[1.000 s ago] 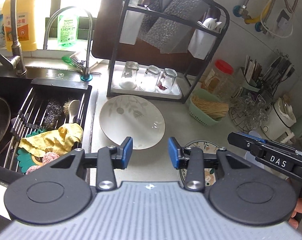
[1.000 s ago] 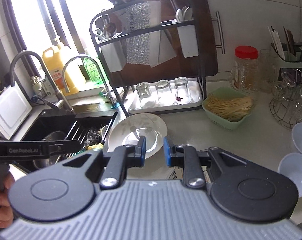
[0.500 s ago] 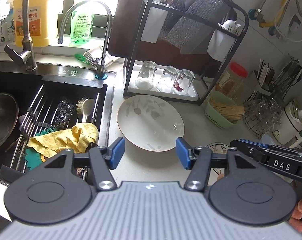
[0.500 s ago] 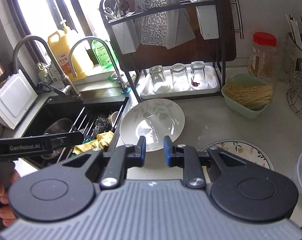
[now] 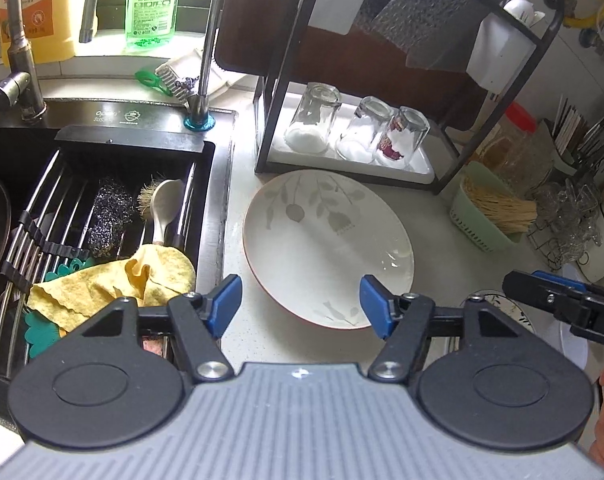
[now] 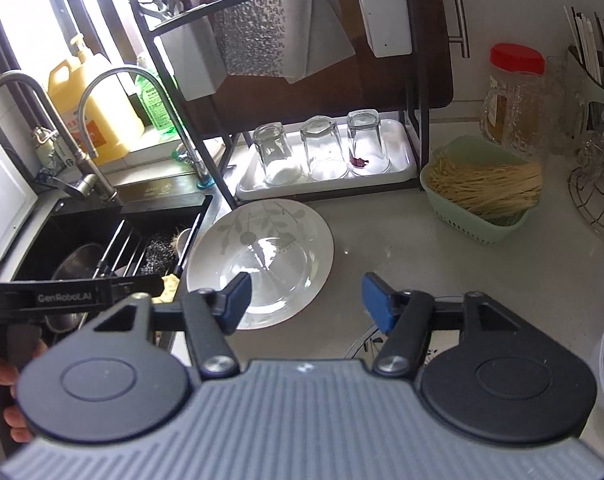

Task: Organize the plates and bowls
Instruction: 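Move both grippers to the rim of the grey leaf-print plate, then close both grippers on the leaf-print plate's orange rim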

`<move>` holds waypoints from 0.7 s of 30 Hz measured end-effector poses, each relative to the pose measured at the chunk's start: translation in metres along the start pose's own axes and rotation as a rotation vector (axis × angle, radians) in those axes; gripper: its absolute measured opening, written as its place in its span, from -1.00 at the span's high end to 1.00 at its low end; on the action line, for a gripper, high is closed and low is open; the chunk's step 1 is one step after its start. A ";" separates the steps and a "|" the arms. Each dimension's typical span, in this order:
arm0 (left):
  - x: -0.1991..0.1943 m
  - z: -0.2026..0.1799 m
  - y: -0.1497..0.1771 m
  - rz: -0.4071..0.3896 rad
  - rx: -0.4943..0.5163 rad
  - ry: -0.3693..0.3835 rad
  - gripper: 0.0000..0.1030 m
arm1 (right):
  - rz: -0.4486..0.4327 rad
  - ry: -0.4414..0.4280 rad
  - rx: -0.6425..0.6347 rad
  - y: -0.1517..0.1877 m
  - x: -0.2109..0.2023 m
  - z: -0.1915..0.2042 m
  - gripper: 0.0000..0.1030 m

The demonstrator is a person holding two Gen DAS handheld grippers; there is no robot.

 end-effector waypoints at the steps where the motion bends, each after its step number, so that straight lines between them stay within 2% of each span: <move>1: 0.007 0.004 -0.002 0.004 -0.002 -0.002 -0.36 | 0.009 -0.006 0.017 -0.001 0.006 -0.003 -0.23; 10: 0.062 0.030 -0.012 0.018 -0.065 0.015 -0.36 | 0.088 -0.034 0.111 -0.004 0.075 -0.023 -0.23; 16: 0.090 0.044 -0.019 0.016 -0.088 0.024 -0.30 | 0.121 -0.088 0.119 -0.008 0.111 -0.015 0.17; 20: 0.103 0.050 -0.022 0.030 -0.085 0.022 -0.02 | 0.141 -0.082 0.110 -0.011 0.133 -0.009 0.36; 21: 0.106 0.052 -0.023 0.033 -0.085 0.021 0.05 | 0.153 -0.083 0.115 -0.012 0.139 -0.009 0.46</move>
Point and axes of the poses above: each gripper's, at about its wrist camera, not at the fingertips, and x roughly the way its jaws point, z to its left, y to its underside, the point moved 4 cm from there along x, roughly the way its jaws point, and after that the axes turned 11 degrees about y, right-handed, at the moved point
